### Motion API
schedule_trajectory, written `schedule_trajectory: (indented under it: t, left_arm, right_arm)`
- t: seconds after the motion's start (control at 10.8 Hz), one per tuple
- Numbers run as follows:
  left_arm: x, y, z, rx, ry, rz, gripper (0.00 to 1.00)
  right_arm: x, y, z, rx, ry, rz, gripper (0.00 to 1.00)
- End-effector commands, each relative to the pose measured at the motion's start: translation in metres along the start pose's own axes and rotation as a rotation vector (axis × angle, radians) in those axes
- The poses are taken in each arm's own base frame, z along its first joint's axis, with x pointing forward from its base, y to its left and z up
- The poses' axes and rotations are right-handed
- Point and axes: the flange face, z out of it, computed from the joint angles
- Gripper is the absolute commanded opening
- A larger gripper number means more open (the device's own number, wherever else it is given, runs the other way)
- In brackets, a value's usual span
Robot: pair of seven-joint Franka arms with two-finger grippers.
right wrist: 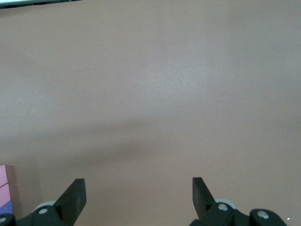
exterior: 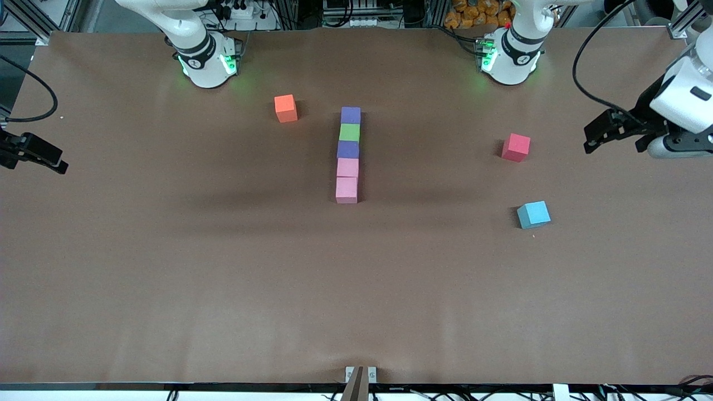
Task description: Arrange blocks into number 1
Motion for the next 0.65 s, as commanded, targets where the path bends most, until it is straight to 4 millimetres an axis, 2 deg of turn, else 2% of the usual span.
schedule_trajectory:
  t: [0.0,0.56]
  left_arm:
    - [-0.004,-0.0016,-0.0123,-0.01,-0.029,0.039,1.0]
    - [-0.0056,-0.0001,-0.0149,-0.009,-0.024,0.042,1.0]
  right_arm:
    - [-0.0047,0.0022,-0.0026,0.006,0.002,-0.011,1.0]
    - [-0.0041,0.0086,-0.0022,0.002,0.001,-0.002,1.0]
